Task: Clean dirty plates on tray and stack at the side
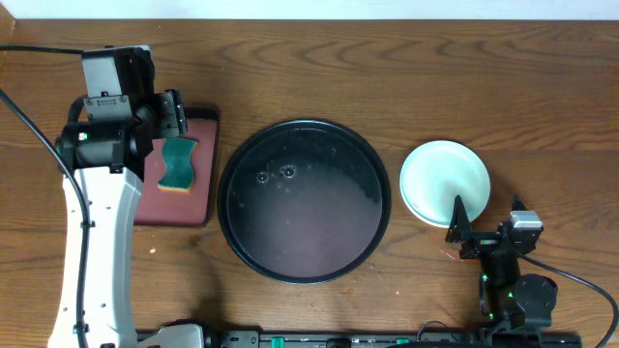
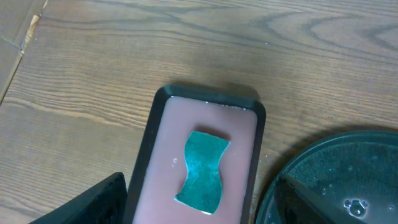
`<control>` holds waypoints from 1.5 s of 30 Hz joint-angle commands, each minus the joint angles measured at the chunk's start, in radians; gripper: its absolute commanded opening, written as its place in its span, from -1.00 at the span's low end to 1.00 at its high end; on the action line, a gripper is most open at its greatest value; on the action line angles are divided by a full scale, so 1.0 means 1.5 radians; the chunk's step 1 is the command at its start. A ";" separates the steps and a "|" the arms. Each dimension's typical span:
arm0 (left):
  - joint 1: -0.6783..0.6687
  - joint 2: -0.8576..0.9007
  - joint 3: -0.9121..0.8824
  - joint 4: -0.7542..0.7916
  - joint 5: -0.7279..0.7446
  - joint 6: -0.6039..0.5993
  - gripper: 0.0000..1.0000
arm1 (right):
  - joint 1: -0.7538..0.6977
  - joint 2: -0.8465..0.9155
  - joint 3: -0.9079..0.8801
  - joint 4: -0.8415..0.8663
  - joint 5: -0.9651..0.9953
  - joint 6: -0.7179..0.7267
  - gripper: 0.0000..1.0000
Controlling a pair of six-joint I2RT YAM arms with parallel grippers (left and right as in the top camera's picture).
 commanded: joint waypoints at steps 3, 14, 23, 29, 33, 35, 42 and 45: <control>0.001 0.002 0.004 -0.001 -0.006 0.002 0.53 | 0.012 -0.004 -0.001 -0.002 -0.005 -0.002 0.99; 0.001 0.002 0.004 -0.001 -0.006 0.002 0.52 | 0.012 -0.004 -0.001 -0.002 -0.005 -0.002 0.99; 0.001 -0.011 0.003 -0.003 -0.006 0.002 0.53 | 0.012 -0.004 -0.001 -0.002 -0.005 -0.002 0.99; -0.017 -0.115 -0.041 -0.005 -0.006 0.002 0.52 | 0.012 -0.004 -0.001 -0.002 -0.005 -0.002 0.98; -0.019 -0.218 -0.108 -0.005 -0.006 0.003 0.53 | 0.012 -0.004 -0.001 -0.002 -0.005 -0.002 0.99; -0.020 -0.284 -0.160 0.008 0.007 0.002 0.53 | 0.012 -0.004 -0.001 -0.002 -0.005 -0.001 0.99; -0.026 -0.502 -0.412 0.200 0.034 0.002 0.52 | 0.012 -0.004 -0.001 -0.002 -0.005 -0.002 0.99; -0.038 -0.595 -0.531 0.308 0.035 0.002 0.53 | 0.012 -0.004 -0.001 -0.002 -0.005 -0.001 0.98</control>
